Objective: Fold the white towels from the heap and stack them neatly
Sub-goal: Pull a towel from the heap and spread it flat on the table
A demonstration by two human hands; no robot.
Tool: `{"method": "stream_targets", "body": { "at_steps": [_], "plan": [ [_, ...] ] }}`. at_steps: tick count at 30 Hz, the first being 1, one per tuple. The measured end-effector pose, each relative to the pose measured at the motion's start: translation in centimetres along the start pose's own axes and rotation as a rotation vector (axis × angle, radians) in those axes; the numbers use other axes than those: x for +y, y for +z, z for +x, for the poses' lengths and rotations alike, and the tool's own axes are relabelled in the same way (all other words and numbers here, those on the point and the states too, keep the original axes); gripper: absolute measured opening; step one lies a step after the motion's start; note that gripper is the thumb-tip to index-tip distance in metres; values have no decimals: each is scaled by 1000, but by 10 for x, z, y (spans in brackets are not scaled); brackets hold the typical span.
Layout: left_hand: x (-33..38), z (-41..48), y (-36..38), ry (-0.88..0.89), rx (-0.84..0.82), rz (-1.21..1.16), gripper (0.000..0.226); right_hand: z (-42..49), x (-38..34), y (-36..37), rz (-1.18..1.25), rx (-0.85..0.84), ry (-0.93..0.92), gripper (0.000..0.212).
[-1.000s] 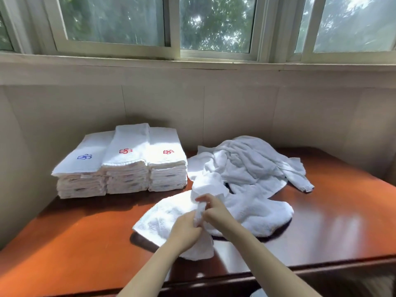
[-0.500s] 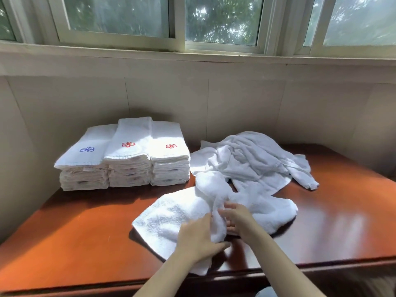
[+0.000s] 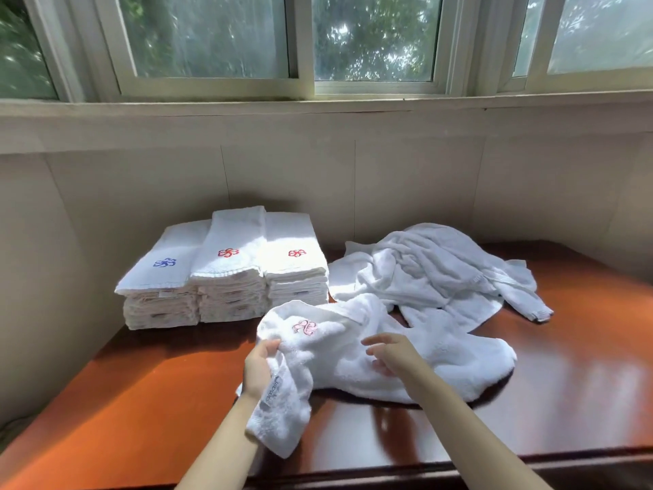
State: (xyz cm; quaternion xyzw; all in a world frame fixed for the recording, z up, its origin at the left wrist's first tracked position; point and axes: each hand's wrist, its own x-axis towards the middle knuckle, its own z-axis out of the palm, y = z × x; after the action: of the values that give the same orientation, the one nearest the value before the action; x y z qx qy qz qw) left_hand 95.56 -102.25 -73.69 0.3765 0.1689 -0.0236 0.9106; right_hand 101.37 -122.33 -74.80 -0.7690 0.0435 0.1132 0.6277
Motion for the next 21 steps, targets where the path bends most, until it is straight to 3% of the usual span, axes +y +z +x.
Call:
{"method": "stream_targets", "body": {
  "at_steps": [3, 7, 10, 12, 14, 16, 18, 21],
  "plan": [
    [11, 5, -8, 122, -14, 58, 42, 7, 5, 6, 2, 67, -50, 37],
    [14, -6, -3, 236, -123, 53, 51, 11, -3, 4, -123, 102, -198, 65],
    [17, -11, -6, 322, -123, 103, 56, 13, -7, 4, -326, -28, -324, 87],
    [18, -14, -6, 386, -122, 158, 58, 16, -5, 7, -613, -175, -302, 95],
    [24, -21, -5, 460, -78, 198, 59, 21, 0, 15, -818, -205, -284, 86],
    [46, -20, -19, 517, 21, 170, 52, 28, 1, 23, -819, -73, -331, 68],
    [82, -9, -53, 448, 156, 174, 33, 35, 1, 28, -746, 52, -338, 56],
    [133, -5, -122, 345, 444, 474, 39, 44, 9, 33, -841, 67, -306, 34]
  ]
}}
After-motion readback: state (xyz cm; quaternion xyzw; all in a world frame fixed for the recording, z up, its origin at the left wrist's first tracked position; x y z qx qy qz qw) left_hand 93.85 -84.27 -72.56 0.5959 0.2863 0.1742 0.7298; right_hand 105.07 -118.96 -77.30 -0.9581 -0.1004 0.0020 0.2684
